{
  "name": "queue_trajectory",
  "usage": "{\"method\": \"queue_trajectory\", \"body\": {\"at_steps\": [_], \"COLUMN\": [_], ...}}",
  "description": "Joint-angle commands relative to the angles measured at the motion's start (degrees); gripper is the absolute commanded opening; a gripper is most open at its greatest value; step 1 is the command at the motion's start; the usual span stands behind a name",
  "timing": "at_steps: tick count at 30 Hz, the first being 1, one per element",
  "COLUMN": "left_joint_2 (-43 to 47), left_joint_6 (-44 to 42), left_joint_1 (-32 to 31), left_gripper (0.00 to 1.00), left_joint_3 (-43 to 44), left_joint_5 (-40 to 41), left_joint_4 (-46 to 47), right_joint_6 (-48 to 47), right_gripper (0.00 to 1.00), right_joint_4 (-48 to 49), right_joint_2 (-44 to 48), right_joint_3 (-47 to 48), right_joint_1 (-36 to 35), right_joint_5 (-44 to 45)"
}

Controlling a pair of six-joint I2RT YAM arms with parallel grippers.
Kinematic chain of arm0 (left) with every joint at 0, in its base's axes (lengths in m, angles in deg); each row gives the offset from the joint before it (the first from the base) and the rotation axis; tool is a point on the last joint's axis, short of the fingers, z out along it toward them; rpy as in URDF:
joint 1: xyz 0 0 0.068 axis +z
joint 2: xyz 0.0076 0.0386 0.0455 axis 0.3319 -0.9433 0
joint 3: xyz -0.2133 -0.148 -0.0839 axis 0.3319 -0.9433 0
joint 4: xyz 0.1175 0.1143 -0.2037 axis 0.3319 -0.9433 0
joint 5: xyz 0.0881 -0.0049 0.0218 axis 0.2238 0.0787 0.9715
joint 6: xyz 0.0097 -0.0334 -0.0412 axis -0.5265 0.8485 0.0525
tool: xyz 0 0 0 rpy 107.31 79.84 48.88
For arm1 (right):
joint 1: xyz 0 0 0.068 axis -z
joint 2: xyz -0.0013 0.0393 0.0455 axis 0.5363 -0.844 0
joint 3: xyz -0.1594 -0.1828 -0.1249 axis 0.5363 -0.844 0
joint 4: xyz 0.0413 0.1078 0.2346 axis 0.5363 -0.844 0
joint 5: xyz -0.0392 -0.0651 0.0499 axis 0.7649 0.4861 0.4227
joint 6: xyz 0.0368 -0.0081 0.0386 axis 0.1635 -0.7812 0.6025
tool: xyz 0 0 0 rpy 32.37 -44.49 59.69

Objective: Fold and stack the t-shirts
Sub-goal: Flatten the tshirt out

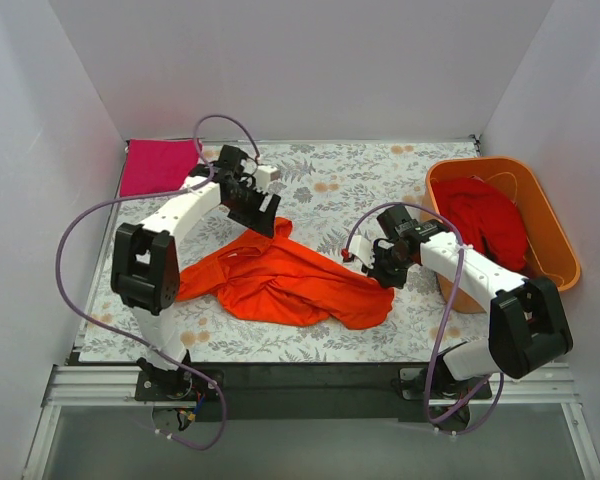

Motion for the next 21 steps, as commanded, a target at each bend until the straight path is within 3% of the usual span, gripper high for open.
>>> {"method": "queue_trajectory", "body": {"at_steps": [1,4,6,7,12,15,17,21], "left_joint_2": [-2.6,-5.9,-7.3,-7.4,-7.5,-7.9,-4.7,7.0], "left_joint_6": [2.7,3.3,4.1,4.1,3.1,0.7,-3.5,-15.2], "left_joint_1": [-2.8,-5.1,-5.4,-5.3,-1.9,3.0,7.9,15.7], "left_gripper": [0.73,0.7,0.61,0.46,0.03,0.0,0.0,0.0], "left_joint_3": [2.9,3.5,4.2,4.5,11.6,16.6,15.6,-0.2], "left_joint_5": [6.0,11.3,13.8,16.0,17.4,13.5,10.0,8.4], "left_joint_4": [0.8,1.2,1.7,2.0,2.0,-5.0,-8.2,-12.4], "right_joint_6": [1.2,1.5,1.1,0.9,-0.3,-1.0,-3.3,-8.3], "right_gripper": [0.01,0.01,0.01,0.01,0.01,0.01,0.01,0.01], "right_joint_4": [1.2,1.3,1.4,1.4,1.7,1.2,0.7,-1.1], "right_joint_2": [-0.3,-1.1,-1.3,-1.5,-3.0,-3.1,-0.5,6.4], "right_joint_3": [1.5,2.6,3.1,3.8,7.2,9.7,8.7,0.8], "right_joint_1": [0.6,1.2,1.8,2.1,4.2,5.4,5.3,2.6], "right_joint_5": [-0.6,-0.3,0.3,0.4,2.0,3.0,2.2,-0.5]}}
